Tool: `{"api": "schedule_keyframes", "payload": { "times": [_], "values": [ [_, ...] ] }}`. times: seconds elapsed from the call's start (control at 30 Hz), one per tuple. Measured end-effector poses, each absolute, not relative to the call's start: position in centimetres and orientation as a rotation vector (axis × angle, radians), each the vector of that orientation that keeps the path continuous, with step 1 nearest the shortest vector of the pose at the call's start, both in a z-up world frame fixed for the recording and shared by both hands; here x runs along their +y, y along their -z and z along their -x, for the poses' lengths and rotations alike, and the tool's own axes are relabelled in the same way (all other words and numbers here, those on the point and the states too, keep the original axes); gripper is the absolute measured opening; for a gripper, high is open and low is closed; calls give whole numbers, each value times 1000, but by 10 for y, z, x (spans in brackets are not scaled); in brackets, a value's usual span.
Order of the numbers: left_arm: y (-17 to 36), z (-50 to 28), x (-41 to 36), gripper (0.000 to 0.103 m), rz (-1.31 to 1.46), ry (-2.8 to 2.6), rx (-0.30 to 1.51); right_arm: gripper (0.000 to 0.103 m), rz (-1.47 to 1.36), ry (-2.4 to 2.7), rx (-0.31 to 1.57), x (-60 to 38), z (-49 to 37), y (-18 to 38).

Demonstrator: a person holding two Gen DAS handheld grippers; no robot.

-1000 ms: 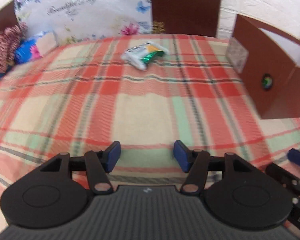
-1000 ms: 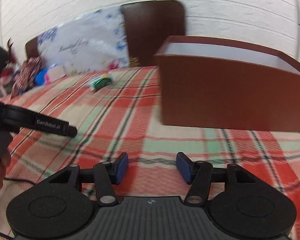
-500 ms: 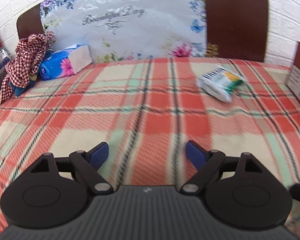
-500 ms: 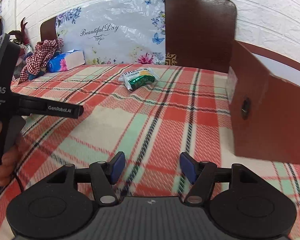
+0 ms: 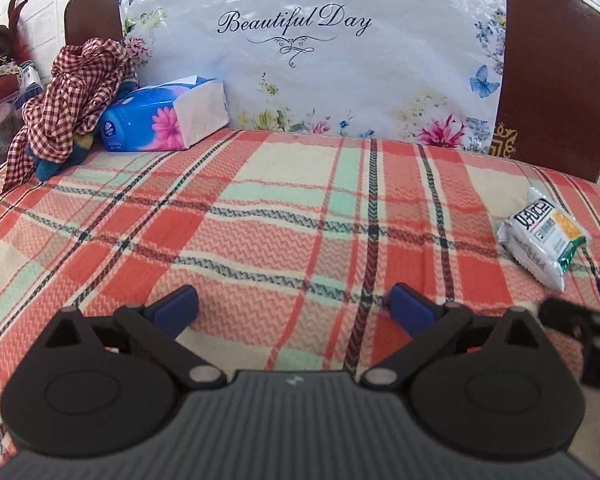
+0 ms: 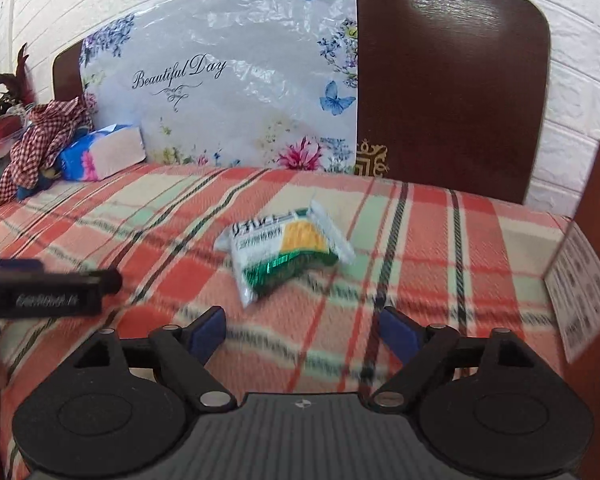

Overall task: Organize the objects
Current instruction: 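Reach the right gripper to the green snack packet and grasp it, then lift the snack packet into the brown box and open the right gripper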

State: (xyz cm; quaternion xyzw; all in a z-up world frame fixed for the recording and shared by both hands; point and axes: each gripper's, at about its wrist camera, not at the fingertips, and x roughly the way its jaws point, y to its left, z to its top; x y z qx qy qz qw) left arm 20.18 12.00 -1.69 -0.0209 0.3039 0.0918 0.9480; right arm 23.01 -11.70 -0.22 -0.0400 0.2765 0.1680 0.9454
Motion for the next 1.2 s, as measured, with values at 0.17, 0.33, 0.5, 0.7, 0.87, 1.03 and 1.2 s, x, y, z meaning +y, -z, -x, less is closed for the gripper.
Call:
{"api": "schedule_keyframes", "payload": {
  "times": [0.17,0.33,0.5,0.7,0.87,1.03,1.2],
  "values": [
    [17,-203,121,103,48,-187,617,85,83,-344,541,-105,-253,1],
    [17,-204,121,103,47,-187,616,82,110,-336,549,-93,-270,2],
    [17,-204,120,103,47,-187,617,56,168,-343,515,-86,-261,2],
    [17,-204,120,103,46,-187,617,53,182,-333,523,-90,-244,1],
    [17,-205,120,103,44,-187,618,52,164,-339,547,-102,-221,2],
    [17,-205,119,103,44,-187,619,53,165,-346,565,-119,-189,2],
    [16,-206,119,103,36,-191,622,53,165,-345,596,-156,-136,1]
  ]
}}
